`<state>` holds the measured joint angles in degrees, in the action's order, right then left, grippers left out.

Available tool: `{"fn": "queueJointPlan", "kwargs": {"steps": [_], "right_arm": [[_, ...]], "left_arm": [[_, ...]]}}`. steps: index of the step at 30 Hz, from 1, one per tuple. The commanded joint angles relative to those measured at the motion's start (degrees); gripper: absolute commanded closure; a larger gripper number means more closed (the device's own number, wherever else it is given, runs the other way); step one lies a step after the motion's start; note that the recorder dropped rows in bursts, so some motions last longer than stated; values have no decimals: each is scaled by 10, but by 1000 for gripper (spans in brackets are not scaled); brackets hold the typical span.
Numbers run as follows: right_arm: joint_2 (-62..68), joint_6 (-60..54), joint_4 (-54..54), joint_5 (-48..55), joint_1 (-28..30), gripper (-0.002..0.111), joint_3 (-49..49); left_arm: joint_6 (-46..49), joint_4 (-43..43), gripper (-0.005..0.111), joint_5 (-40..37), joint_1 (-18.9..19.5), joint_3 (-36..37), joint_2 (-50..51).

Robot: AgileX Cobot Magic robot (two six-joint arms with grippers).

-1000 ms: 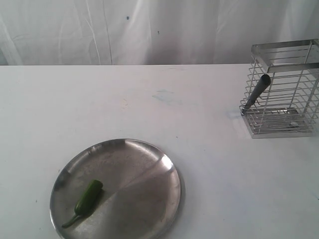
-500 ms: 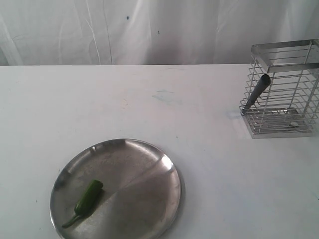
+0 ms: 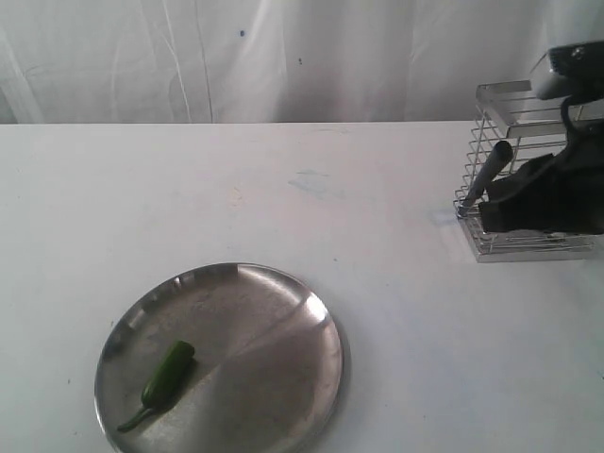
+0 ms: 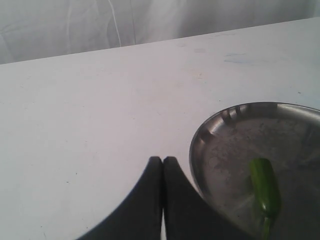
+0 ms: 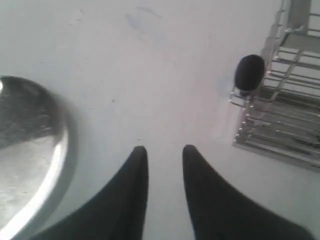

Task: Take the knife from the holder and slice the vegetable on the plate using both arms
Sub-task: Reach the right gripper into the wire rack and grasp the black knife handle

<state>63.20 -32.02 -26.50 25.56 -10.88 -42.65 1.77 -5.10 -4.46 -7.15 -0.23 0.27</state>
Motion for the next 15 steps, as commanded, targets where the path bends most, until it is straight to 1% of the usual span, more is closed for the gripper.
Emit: {"fn": "queueJointPlan", "kwargs": {"steps": [1,2,4,8,12,15], "right_arm": [[33,64,78,-25,0,56,-2],[37,90,82,-17,0,49,-2],[40,133,82,-3,0,42,-2],[40,190,85,8,0,42,-23],[46,199,85,-8,0,42,-71],[78,203,85,55,0,42,-137]], "left_arm": [[-3,-5,107,1,-4,2,-3],[-3,-5,107,1,-4,2,-3],[-3,-5,107,1,-4,2,-3],[-3,-5,107,1,-4,2,-3],[-3,-5,107,1,-4,2,-3],[-3,-5,107,1,-4,2,-3]]}}
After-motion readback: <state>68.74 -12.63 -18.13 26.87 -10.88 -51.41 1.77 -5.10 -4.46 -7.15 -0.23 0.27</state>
